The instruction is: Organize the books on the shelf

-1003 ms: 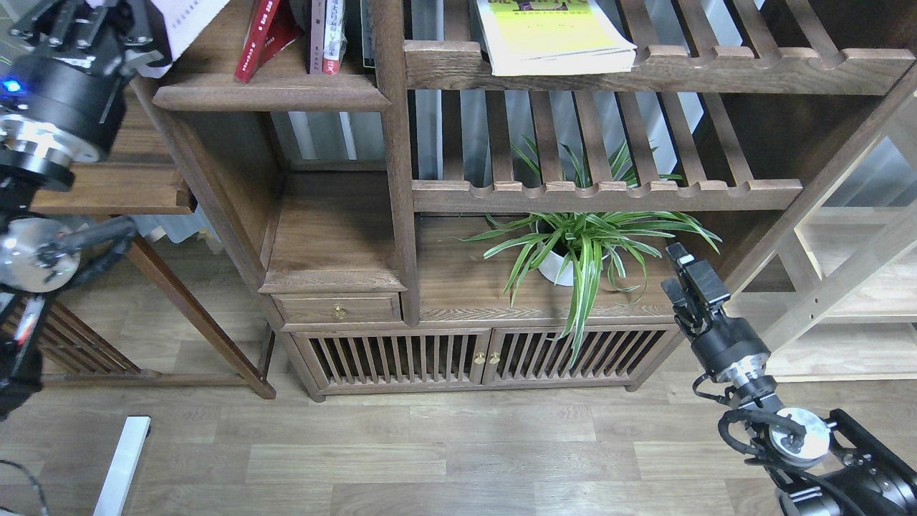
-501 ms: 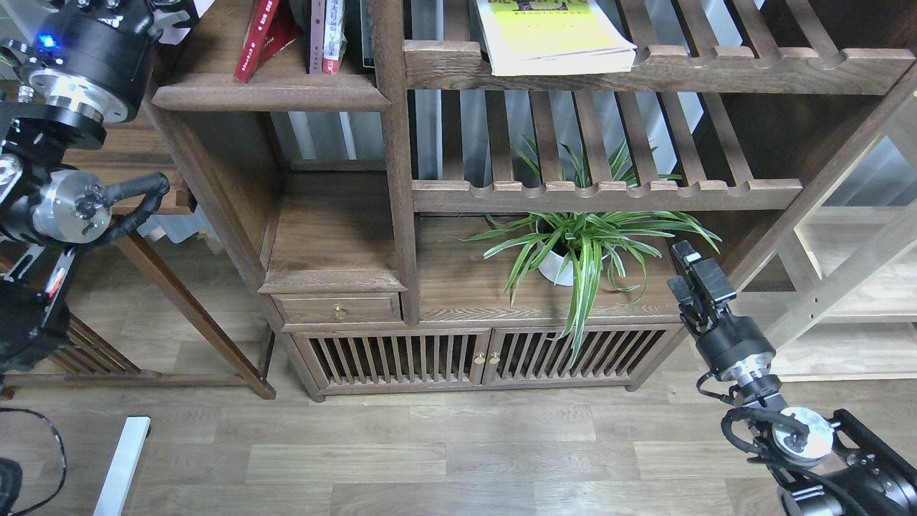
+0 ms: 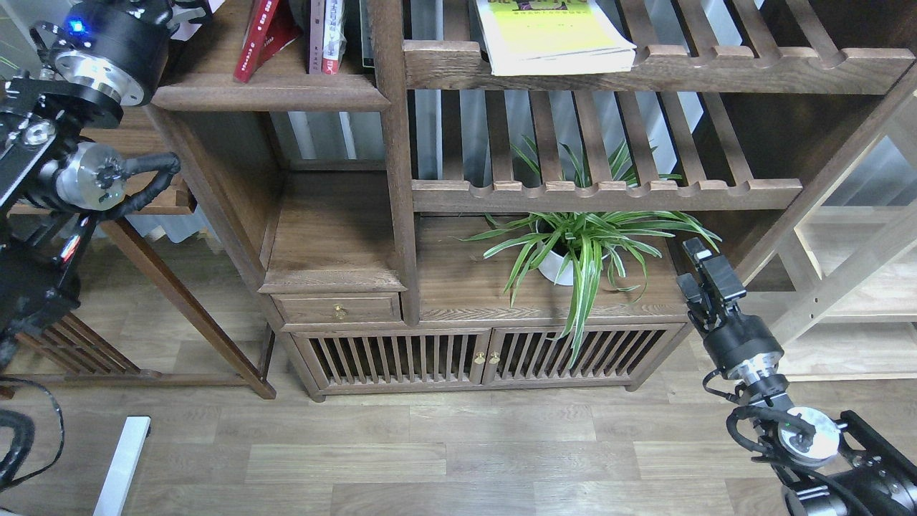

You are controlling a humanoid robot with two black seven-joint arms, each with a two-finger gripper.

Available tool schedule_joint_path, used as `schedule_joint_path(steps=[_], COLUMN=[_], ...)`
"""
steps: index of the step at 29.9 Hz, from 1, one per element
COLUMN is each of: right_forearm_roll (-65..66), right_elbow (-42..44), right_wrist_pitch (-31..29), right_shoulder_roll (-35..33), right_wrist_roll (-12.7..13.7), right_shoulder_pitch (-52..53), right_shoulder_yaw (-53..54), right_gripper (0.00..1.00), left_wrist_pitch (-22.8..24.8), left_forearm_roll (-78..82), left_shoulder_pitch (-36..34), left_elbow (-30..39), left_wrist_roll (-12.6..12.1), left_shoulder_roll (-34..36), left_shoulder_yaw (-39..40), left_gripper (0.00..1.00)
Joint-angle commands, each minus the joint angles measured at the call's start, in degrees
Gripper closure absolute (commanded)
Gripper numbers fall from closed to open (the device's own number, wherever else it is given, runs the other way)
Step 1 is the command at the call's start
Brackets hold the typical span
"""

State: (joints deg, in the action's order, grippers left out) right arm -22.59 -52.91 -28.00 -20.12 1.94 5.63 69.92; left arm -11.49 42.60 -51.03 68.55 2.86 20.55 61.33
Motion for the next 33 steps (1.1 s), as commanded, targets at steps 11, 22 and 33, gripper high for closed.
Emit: schedule_joint_path(steps=[11, 22, 33], right_forearm_roll=[-0.09, -0.09, -0.09], right_elbow=[-0.27, -0.27, -0.27], right_wrist_pitch=[0.0, 0.0, 0.0], right_shoulder_roll=[-0.1, -0.1, 0.08], right_wrist_roll=[0.0, 0.0, 0.0], right_shoulder_pitch=[-0.01, -0.01, 0.25], right_shoulder_yaw=[0.13, 0.22, 0.13], right_gripper=[0.02, 0.02, 0.02], left_wrist_pitch=[1.82, 2.97, 4.55], left_forearm_roll=[-3.74, -6.12, -6.21], left_shoulder_pitch=[-9.35, -10.67, -11.29], left_elbow=[-12.03, -15.99, -20.04], left_wrist_roll=[1.71, 3.56, 4.96], left_shoulder_roll=[-2.09, -2.18, -3.23], left_shoulder_yaw=[-5.59, -8.33, -8.42], left_gripper=[0.83, 0.83, 0.73])
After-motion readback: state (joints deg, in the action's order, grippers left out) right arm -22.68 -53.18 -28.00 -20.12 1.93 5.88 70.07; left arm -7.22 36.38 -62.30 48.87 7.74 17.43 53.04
